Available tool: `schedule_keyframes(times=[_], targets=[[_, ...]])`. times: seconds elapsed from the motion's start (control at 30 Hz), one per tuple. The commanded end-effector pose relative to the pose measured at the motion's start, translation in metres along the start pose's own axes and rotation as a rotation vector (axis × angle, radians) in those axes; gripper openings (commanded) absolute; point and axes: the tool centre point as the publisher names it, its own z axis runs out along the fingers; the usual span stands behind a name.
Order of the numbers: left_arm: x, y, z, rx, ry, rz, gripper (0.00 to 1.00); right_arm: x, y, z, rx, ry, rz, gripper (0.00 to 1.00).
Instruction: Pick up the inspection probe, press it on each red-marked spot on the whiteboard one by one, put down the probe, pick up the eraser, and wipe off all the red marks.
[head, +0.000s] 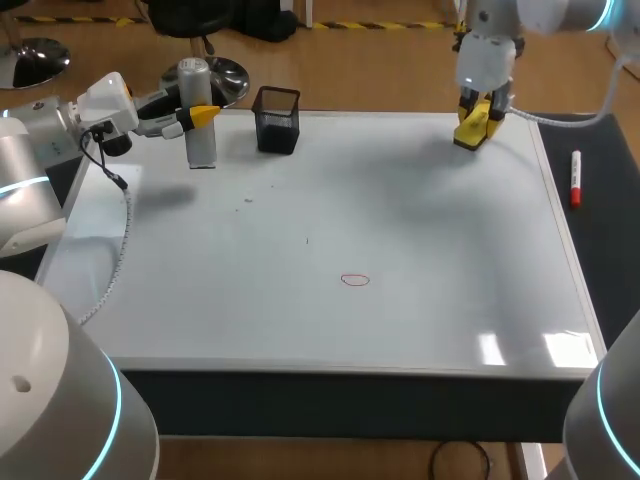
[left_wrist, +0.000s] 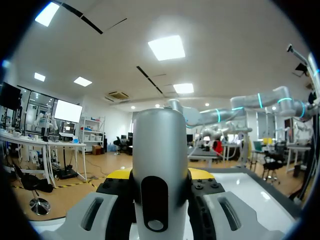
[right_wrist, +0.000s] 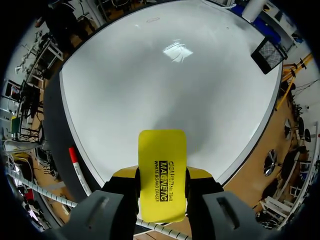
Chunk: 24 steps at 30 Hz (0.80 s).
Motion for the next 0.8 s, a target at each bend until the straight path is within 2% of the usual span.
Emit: schedule_keyframes(times=[0.03,0.8], targets=[[0.0017,-0.0012,0.0005,0.0,-0.006,0.002,0.0,0.0035,0.0028,-0.0037,0.009,-0.001,-0.002,0.0],[0.0041,-0.0028,0.0025,0.007,0.004,0.008,0.0,0.0035,0.0028,-0.0037,0.009,-0.001,-0.002,0.0]])
